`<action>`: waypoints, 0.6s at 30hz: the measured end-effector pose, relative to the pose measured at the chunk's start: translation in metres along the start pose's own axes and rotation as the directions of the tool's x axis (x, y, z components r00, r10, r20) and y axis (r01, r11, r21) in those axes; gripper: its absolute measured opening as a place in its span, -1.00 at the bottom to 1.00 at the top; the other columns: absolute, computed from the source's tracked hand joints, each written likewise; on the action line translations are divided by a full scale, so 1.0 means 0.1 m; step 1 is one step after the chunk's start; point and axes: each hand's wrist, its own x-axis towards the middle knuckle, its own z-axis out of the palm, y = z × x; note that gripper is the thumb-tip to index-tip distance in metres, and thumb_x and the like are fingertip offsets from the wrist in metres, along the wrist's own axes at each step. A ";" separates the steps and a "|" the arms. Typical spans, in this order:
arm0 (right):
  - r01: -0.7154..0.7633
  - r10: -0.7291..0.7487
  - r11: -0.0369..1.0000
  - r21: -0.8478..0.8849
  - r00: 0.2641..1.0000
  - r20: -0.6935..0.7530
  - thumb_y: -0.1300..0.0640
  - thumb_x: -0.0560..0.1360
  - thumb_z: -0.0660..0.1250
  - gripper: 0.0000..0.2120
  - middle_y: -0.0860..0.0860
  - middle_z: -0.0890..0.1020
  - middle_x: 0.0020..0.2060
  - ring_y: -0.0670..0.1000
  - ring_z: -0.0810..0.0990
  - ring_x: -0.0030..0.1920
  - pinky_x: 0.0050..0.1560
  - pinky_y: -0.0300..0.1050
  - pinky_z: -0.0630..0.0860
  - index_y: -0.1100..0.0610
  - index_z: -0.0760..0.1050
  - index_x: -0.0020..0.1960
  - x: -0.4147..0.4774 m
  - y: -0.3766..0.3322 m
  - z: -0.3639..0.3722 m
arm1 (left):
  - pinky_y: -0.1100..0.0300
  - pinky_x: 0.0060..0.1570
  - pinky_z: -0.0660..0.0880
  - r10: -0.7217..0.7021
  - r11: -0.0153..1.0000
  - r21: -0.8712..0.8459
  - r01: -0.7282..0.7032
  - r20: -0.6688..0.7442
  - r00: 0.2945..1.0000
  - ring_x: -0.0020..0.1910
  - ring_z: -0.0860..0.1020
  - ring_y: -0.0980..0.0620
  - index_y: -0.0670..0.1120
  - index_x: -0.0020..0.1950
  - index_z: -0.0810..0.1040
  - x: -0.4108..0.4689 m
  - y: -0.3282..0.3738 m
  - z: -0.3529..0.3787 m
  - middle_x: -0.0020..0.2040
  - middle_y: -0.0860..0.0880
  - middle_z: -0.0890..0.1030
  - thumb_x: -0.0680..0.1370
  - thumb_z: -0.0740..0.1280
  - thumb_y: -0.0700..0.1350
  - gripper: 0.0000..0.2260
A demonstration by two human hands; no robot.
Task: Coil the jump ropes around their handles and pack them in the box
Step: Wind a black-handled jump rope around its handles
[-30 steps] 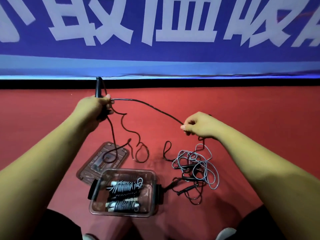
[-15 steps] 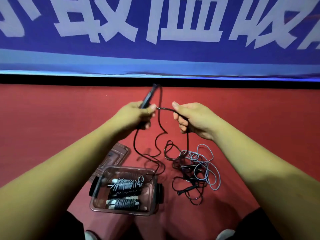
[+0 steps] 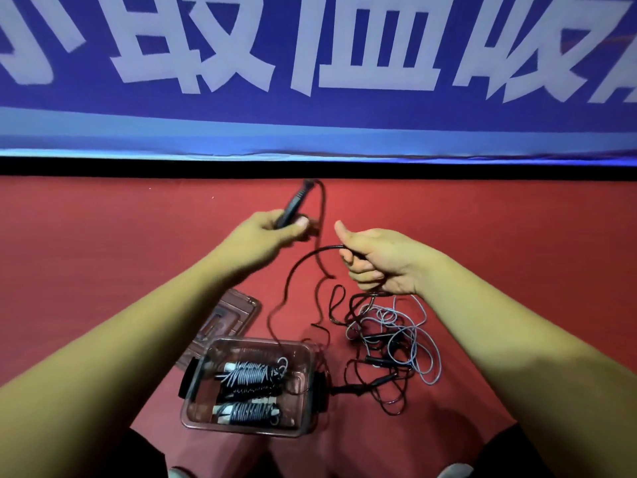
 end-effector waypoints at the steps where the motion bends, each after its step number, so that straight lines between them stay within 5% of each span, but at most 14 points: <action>1: 0.004 -0.004 1.000 0.005 1.000 0.015 -0.20 0.55 0.22 -0.55 -0.03 0.20 -0.59 -0.10 0.10 -0.61 -0.45 -0.20 -0.04 0.13 0.34 -0.31 0.00 0.00 0.04 | 0.15 0.18 0.51 -0.007 1.000 0.019 0.005 0.125 0.992 0.10 0.65 0.05 -0.08 0.15 0.64 -0.03 0.02 0.08 0.05 0.00 0.71 0.61 0.29 -0.01 -0.77; 4: 0.022 -0.022 1.000 0.011 1.000 0.020 -0.18 0.57 0.21 -0.56 -0.03 0.19 -0.58 -0.10 0.11 -0.62 -0.46 -0.21 -0.02 0.14 0.33 -0.30 0.01 -0.02 0.10 | 0.10 -0.03 0.53 -0.039 0.997 -0.054 0.056 0.272 0.962 -0.19 0.66 -0.08 -0.16 -0.07 0.56 -0.06 0.04 0.19 -0.24 -0.04 0.65 0.62 0.28 -0.06 -0.81; 7: 0.036 -0.036 0.999 -0.011 0.998 0.043 -0.12 0.59 0.22 -0.61 -0.03 0.21 -0.56 -0.10 0.14 -0.60 -0.47 -0.21 0.07 0.12 0.35 -0.28 -0.02 -0.03 0.02 | 0.17 -0.32 0.39 -0.109 0.947 -0.307 0.092 -0.040 0.993 -0.49 0.45 0.04 -0.11 -0.20 0.45 0.02 0.10 0.11 -0.39 0.01 0.50 0.61 0.32 -0.15 -0.81; 10: 0.012 -0.006 0.995 -0.099 0.998 0.056 0.00 0.62 0.22 -0.68 -0.01 0.23 -0.50 -0.07 0.20 -0.54 -0.47 -0.24 0.19 0.16 0.38 -0.22 -0.06 -0.06 -0.11 | 0.23 -0.40 0.35 -0.272 0.853 -0.515 0.078 -0.314 0.910 -0.56 0.38 0.10 -0.06 -0.21 0.44 0.11 0.10 -0.09 -0.44 0.07 0.50 0.61 0.34 -0.14 -0.80; 13: -0.045 0.061 0.984 -0.171 0.994 0.091 0.09 0.65 0.17 -0.76 0.01 0.28 -0.46 -0.02 0.27 -0.45 -0.34 -0.17 0.27 0.19 0.42 -0.13 -0.10 -0.06 -0.24 | 0.28 -0.47 0.30 -0.376 0.811 -0.581 0.071 -0.423 0.824 -0.56 0.38 0.11 -0.06 -0.23 0.44 0.13 0.00 -0.32 -0.50 0.09 0.47 0.62 0.33 -0.10 -0.78; 16: -0.075 0.089 0.984 -0.163 0.993 0.079 0.17 0.65 0.15 -0.82 0.01 0.34 -0.43 -0.02 0.35 -0.40 -0.30 -0.15 0.29 0.19 0.47 -0.06 -0.12 -0.05 -0.31 | 0.25 -0.45 0.27 -0.418 0.828 -0.542 0.144 -0.426 0.802 -0.56 0.44 0.12 -0.07 -0.22 0.49 0.17 -0.12 -0.50 -0.46 0.06 0.46 0.63 0.31 -0.04 -0.76; 18: -0.058 0.067 0.985 -0.164 0.997 0.047 0.21 0.64 0.13 -0.82 0.01 0.32 -0.46 -0.04 0.30 -0.45 -0.35 -0.17 0.27 0.22 0.47 -0.06 -0.12 -0.05 -0.30 | 0.26 -0.48 0.32 -0.355 0.922 -0.315 0.225 -0.461 0.813 -0.46 0.54 0.04 -0.13 -0.11 0.56 0.19 -0.19 -0.54 -0.30 -0.06 0.53 0.64 0.28 -0.05 -0.78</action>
